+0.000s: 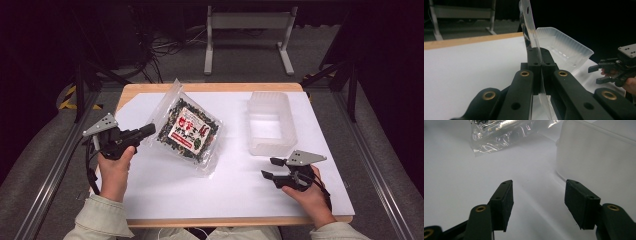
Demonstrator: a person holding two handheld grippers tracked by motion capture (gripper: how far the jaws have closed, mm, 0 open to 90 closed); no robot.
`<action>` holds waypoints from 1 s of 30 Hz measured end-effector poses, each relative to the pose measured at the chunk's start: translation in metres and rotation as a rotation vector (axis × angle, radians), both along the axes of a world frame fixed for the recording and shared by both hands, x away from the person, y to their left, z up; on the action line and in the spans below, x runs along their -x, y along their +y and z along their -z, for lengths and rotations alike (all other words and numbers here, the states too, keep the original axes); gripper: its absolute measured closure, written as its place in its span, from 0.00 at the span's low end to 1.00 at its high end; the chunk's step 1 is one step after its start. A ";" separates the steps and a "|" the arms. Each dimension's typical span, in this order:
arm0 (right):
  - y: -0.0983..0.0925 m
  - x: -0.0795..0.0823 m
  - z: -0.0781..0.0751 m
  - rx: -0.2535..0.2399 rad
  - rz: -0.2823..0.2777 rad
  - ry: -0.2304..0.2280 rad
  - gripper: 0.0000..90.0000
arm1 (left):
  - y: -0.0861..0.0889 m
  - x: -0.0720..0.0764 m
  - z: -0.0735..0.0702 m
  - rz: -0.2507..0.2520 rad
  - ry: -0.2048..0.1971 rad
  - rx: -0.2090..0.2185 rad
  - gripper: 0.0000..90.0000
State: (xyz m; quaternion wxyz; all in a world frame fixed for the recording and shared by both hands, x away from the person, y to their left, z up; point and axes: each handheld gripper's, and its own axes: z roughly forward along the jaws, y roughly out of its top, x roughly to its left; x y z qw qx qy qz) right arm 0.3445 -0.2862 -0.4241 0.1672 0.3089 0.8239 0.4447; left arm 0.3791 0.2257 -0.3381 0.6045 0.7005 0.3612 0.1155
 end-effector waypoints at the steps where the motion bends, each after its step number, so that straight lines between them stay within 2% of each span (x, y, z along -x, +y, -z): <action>1: 0.000 0.000 0.000 -0.001 -0.001 0.003 0.45 | 0.001 0.002 -0.004 0.002 -0.014 0.001 1.00; 6: 0.000 0.000 0.000 -0.001 -0.003 0.005 0.45 | 0.002 0.011 -0.016 0.007 -0.048 -0.003 1.00; 10: 0.001 0.000 0.000 -0.003 -0.004 0.007 0.45 | 0.001 0.017 -0.023 0.000 -0.078 -0.029 1.00; 19: 0.001 0.000 0.000 -0.006 -0.006 0.007 0.45 | 0.001 0.032 -0.042 0.022 -0.132 -0.053 1.00; 22: 0.001 0.000 -0.001 -0.010 -0.006 0.006 0.45 | 0.002 0.035 -0.046 0.028 -0.135 -0.048 1.00; 25: 0.001 0.000 -0.001 -0.011 -0.007 0.007 0.45 | 0.003 0.036 -0.051 0.033 -0.131 -0.068 1.00; 30: 0.002 0.000 -0.002 -0.028 -0.007 0.006 0.44 | 0.002 0.038 -0.055 0.046 -0.124 -0.077 1.00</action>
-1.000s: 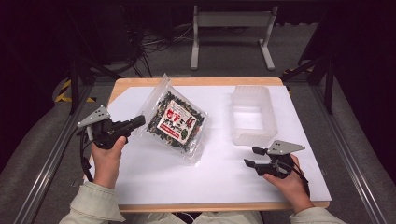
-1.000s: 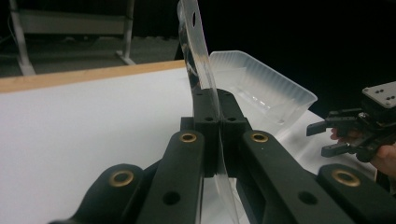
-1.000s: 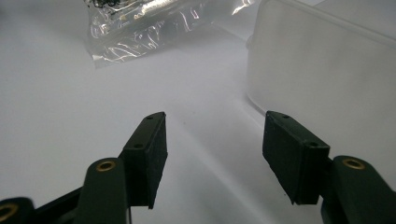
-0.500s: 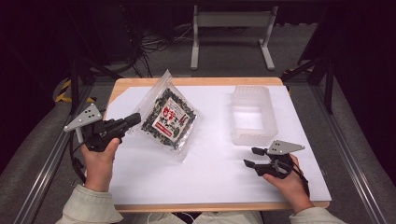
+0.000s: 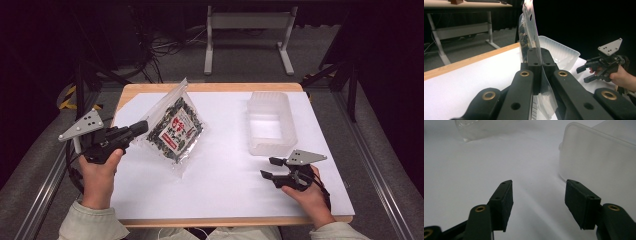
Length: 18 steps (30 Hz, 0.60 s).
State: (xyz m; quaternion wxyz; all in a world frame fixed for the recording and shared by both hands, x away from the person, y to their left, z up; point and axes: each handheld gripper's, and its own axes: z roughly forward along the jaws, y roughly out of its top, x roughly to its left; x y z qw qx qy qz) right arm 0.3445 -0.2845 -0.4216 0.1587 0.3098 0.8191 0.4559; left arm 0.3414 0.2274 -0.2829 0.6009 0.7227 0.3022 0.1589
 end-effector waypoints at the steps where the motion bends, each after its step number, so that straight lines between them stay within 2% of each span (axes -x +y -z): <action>1: 0.000 0.000 -0.001 -0.007 -0.001 -0.001 0.44 | -0.001 0.001 -0.001 0.001 0.003 0.001 1.00; 8: 0.002 -0.002 -0.011 -0.049 -0.015 -0.008 0.43 | -0.007 0.001 -0.004 0.020 -0.007 -0.012 1.00; 14: 0.009 -0.006 -0.032 -0.075 -0.045 -0.056 0.44 | -0.015 0.000 -0.007 0.043 -0.018 -0.025 1.00; 18: 0.020 -0.011 -0.048 -0.101 -0.082 -0.068 0.44 | -0.019 0.001 -0.010 0.057 -0.031 -0.023 1.00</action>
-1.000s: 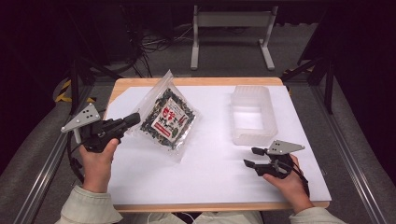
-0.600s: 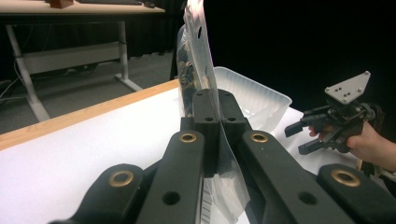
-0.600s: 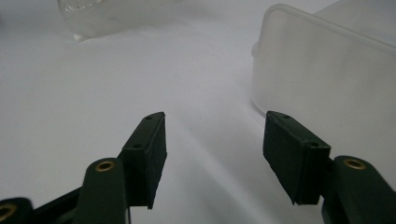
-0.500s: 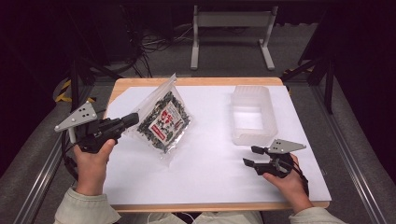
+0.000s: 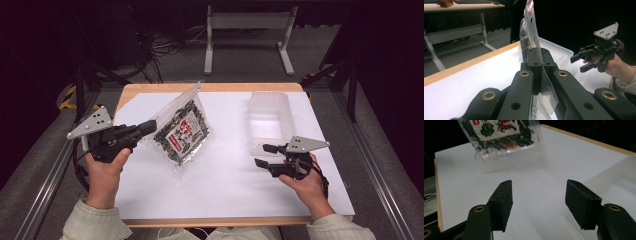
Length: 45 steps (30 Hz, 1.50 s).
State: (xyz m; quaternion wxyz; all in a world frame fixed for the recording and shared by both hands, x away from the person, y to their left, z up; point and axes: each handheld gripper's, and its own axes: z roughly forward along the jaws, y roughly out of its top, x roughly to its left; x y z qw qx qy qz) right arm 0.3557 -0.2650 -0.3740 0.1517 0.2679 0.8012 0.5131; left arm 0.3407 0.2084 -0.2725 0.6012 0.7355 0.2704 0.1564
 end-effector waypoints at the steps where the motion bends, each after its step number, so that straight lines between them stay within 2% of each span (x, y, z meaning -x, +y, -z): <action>1: 0.003 -0.002 -0.004 -0.009 -0.013 -0.009 0.44 | -0.001 0.000 -0.001 0.004 -0.001 0.003 1.00; 4: 0.012 -0.007 -0.017 -0.031 -0.034 -0.035 0.42 | -0.004 0.001 -0.004 0.015 -0.010 0.005 1.00; 9: 0.029 -0.021 -0.035 -0.077 -0.084 -0.036 0.37 | -0.008 0.004 -0.007 0.033 -0.019 0.012 1.00; 23: 0.074 -0.051 -0.063 -0.108 -0.178 -0.080 0.30 | -0.016 0.009 -0.008 0.060 -0.026 0.016 1.00; 31: 0.097 -0.061 -0.069 -0.132 -0.237 -0.088 0.25 | -0.023 0.008 -0.003 0.088 -0.021 0.003 1.00; 37: 0.102 -0.063 -0.073 -0.166 -0.277 -0.090 0.21 | -0.026 0.010 -0.002 0.133 -0.049 0.004 1.00; 45: 0.109 -0.063 -0.073 -0.162 -0.322 -0.086 0.20 | -0.031 0.013 -0.002 0.167 -0.061 -0.001 1.00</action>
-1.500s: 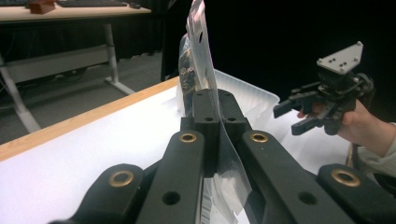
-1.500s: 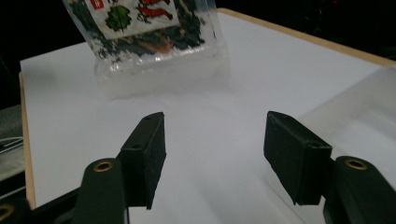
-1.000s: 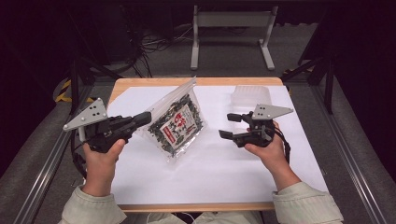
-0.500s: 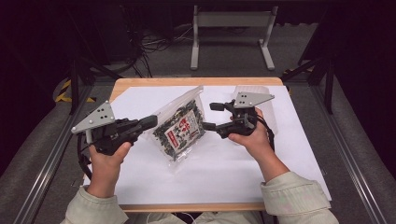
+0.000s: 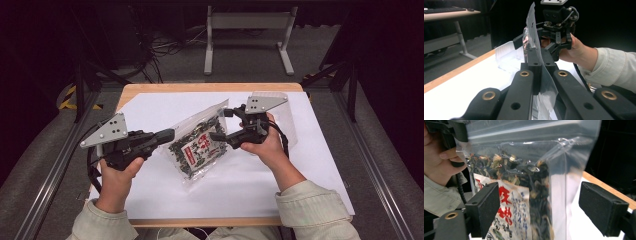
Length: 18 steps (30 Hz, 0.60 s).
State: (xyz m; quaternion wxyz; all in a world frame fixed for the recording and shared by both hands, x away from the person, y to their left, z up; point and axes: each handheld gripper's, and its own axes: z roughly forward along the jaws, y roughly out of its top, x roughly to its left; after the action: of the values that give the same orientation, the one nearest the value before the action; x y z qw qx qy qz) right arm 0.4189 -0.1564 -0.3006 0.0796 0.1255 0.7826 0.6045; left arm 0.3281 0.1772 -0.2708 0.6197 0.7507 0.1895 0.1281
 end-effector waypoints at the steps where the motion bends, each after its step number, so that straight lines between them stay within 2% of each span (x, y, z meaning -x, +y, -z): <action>1: 0.001 0.000 0.000 0.004 -0.004 -0.001 0.19 | -0.001 0.000 0.000 0.002 0.003 -0.002 1.00; 10: 0.015 0.004 0.005 0.053 -0.045 -0.032 0.19 | -0.003 -0.001 0.002 0.009 -0.002 -0.008 1.00; 14: 0.023 0.008 0.007 0.118 -0.034 -0.072 0.22 | -0.004 0.000 0.003 0.008 0.000 -0.012 1.00; 18: 0.025 0.009 0.009 0.130 -0.029 -0.074 0.26 | -0.004 0.000 0.002 0.002 -0.007 -0.019 1.00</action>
State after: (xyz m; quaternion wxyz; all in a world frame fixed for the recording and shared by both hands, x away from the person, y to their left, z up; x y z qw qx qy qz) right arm 0.4097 -0.1312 -0.3093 0.1077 0.0863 0.8184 0.5578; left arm 0.3278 0.1728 -0.2731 0.6134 0.7563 0.1853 0.1319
